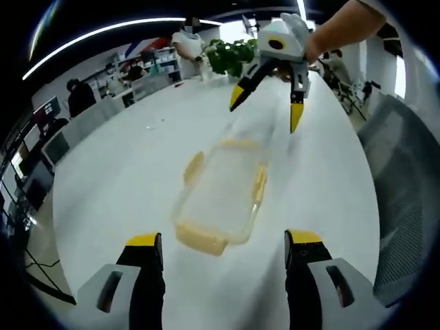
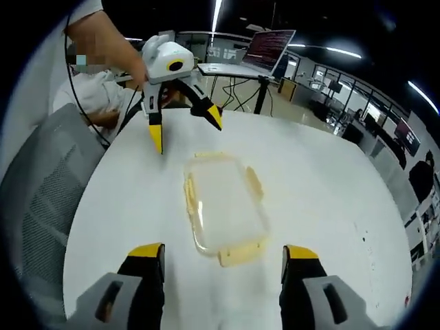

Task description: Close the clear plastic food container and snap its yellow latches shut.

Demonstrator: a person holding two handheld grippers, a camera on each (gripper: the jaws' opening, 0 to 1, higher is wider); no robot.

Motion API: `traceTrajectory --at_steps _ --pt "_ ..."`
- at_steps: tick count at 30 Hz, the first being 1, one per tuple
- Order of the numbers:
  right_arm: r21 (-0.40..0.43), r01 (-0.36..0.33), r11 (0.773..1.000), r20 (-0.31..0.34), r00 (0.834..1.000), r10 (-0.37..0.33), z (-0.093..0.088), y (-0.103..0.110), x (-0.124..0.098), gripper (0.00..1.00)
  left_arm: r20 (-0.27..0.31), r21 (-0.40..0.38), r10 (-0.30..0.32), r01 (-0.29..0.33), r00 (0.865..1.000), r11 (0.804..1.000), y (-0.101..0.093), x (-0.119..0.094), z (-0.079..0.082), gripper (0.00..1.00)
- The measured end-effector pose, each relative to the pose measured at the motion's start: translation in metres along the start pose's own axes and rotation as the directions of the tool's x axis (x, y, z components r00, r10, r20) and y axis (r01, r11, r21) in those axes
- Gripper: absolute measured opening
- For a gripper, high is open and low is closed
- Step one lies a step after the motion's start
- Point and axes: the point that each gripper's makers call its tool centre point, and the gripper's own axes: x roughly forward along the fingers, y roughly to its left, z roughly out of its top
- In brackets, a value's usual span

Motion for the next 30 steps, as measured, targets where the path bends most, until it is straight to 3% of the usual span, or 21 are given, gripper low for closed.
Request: traceTrajectory --at_steps 17,27,30 --pt "-0.103 -0.091 0.991 -0.084 0.993 0.083 -0.008 -0.007 0.013 0.67 -0.036 0.05 -0.036 0.038 0.999 0.998 0.013 0.013 -0.002 0.69" --pt "-0.101 -0.102 0.99 -0.114 0.989 0.09 -0.009 -0.02 0.021 0.64 -0.075 0.09 -0.055 0.061 0.996 0.994 0.021 0.02 -0.007 0.68" --pt "-0.111 -0.119 0.987 -0.153 0.983 0.101 -0.015 -0.022 0.025 0.61 -0.096 0.108 -0.061 0.071 0.994 0.992 0.023 0.021 -0.01 0.67"
